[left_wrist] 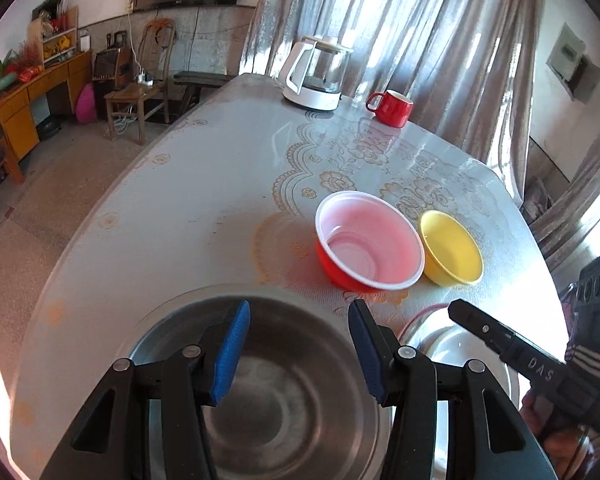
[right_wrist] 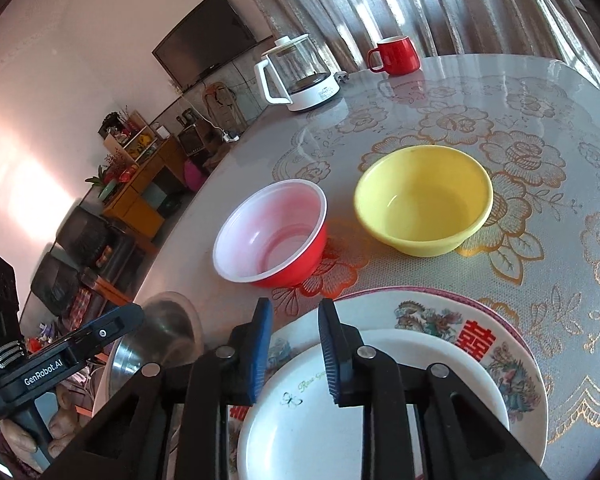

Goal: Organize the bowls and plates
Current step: 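Move the right tool over to the yellow plastic bowl rim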

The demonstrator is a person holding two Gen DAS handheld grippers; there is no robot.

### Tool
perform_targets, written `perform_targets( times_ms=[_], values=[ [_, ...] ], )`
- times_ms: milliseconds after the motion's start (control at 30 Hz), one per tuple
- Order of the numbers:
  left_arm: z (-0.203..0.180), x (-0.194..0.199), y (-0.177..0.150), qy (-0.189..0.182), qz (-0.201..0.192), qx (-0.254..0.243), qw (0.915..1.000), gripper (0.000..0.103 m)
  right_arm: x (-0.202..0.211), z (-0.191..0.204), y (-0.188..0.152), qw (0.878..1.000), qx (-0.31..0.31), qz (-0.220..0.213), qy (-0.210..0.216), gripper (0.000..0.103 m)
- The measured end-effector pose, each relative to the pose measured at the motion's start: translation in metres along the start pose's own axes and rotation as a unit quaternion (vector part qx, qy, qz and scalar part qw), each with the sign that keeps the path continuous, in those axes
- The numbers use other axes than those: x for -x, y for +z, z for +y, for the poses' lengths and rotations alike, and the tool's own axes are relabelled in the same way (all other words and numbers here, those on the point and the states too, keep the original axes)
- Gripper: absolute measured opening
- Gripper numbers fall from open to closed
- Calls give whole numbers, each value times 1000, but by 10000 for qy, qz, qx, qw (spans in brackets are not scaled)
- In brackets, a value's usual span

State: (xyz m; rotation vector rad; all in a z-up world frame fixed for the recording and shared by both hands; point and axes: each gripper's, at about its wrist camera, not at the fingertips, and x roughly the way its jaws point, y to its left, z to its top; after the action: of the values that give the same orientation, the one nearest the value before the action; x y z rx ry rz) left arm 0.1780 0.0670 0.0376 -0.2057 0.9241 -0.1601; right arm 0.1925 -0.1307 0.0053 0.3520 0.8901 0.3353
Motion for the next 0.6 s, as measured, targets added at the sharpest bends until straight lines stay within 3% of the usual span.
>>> perform_targets(
  times_ms=[200, 600],
  values=[
    [-18, -17, 17, -113, 83, 94, 9999, 50, -11, -9, 11, 9998, -175, 108, -75, 22],
    [-99, -42, 42, -602, 136, -625, 9961, 49, 24, -67, 24, 9942, -854, -429, -485, 23]
  ],
)
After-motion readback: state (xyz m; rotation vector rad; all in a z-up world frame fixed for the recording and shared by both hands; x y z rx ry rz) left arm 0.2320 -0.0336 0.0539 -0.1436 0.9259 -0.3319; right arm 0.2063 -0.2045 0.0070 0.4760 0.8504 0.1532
